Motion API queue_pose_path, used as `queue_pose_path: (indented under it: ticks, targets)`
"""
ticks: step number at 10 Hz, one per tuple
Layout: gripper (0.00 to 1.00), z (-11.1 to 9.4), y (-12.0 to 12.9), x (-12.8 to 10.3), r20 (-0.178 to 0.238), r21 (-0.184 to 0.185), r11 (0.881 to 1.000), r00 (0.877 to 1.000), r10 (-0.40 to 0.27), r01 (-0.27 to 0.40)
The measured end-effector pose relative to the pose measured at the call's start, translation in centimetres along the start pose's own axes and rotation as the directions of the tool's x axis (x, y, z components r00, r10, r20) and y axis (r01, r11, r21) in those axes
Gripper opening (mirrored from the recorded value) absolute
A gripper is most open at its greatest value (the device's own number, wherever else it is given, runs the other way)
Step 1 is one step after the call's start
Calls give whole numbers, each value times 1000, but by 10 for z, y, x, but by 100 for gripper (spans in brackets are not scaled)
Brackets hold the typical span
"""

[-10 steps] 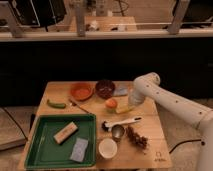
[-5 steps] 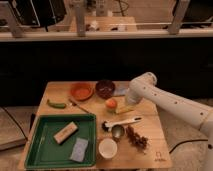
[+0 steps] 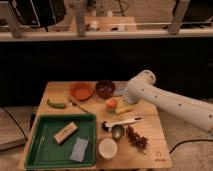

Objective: Place banana in red bowl

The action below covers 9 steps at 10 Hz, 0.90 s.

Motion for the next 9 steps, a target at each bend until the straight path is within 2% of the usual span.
queue_pose_path:
  ticks: [4, 9]
  targets:
    - [80, 14, 7, 19, 19, -31, 999, 999, 41, -41]
    - [80, 46, -2, 36, 41, -89, 995, 998, 43, -39]
